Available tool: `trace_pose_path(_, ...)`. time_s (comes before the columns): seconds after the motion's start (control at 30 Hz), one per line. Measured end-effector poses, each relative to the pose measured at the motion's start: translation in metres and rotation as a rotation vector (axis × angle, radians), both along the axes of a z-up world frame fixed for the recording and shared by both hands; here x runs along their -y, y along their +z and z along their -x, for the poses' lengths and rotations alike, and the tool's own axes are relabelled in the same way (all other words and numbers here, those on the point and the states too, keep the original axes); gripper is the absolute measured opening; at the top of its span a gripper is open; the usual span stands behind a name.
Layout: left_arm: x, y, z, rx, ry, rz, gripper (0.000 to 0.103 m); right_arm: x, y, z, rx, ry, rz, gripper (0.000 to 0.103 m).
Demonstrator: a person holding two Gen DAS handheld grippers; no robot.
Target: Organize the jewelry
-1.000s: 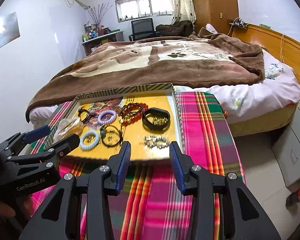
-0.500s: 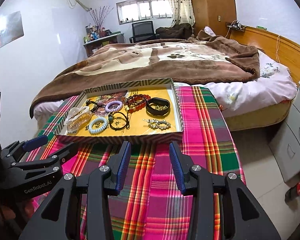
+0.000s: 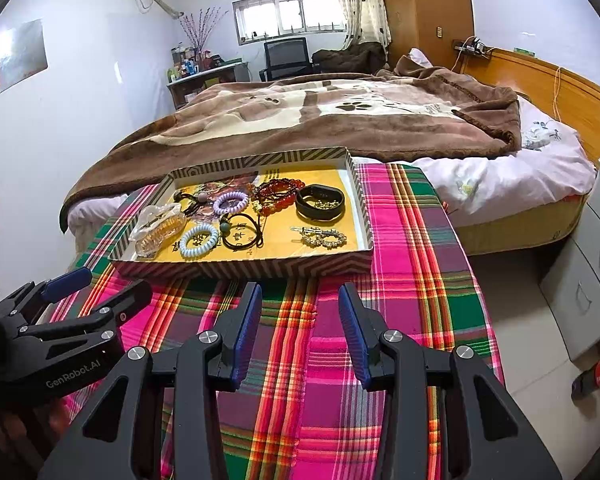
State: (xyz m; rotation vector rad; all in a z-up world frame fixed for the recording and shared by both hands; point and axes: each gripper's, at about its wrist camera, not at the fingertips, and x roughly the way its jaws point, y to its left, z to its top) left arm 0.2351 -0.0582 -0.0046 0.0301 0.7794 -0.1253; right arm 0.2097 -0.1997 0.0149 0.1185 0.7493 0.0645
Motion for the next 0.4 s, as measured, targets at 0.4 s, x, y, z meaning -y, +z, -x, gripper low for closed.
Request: trace_pose_path(0.4, 0.0010, -0.0035, -0.0001, -0.016, -0.005, 0.002, 0.088, 0.0007, -0.0037, 0.0000, -0.008, 0.002, -0.002, 0.041)
